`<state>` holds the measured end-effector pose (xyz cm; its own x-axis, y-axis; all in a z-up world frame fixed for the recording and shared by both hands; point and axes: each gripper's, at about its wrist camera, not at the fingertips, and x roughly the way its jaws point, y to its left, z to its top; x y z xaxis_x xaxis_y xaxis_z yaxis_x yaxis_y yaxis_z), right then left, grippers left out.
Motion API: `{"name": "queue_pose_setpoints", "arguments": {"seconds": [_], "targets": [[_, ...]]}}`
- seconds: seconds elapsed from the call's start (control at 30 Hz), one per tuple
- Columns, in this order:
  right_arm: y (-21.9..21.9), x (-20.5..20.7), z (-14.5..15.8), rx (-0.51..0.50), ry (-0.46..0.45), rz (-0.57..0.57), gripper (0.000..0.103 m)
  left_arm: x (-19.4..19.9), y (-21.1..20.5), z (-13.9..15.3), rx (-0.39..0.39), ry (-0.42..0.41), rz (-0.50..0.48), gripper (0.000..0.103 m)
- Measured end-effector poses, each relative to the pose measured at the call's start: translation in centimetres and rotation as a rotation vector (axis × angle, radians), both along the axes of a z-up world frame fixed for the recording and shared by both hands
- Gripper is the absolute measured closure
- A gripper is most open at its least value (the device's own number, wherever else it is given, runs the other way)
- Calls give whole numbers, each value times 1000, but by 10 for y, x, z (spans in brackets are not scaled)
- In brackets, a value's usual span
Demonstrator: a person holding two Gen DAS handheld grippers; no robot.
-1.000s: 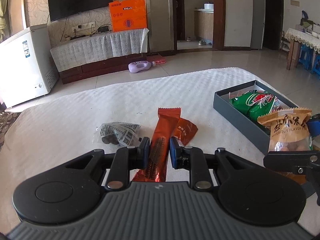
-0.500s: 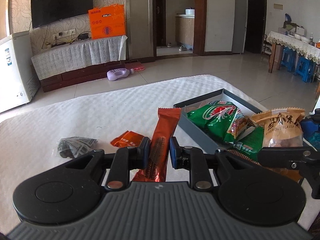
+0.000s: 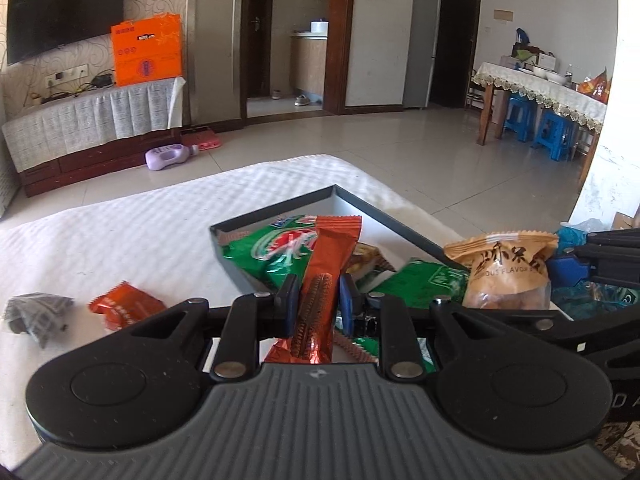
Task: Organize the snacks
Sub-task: 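Carry the stick snack and peanut bag over the gray box with both tools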
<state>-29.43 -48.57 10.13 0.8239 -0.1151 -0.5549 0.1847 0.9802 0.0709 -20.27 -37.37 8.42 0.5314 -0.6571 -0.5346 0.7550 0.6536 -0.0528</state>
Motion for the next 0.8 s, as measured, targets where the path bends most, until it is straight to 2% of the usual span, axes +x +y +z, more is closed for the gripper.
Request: {"name": "queue_pose_setpoints", "arguments": {"seconds": [0.2, 0.43, 0.8], "targets": [[-10, -1, -4, 6, 12, -13, 49, 11, -23, -13, 2, 40, -8, 78], [-19, 0, -8, 11, 26, -26, 49, 27, -46, -27, 34, 34, -3, 78], [-24, -1, -13, 8, 42, -19, 49, 53, -74, -37, 40, 26, 1, 78]]}}
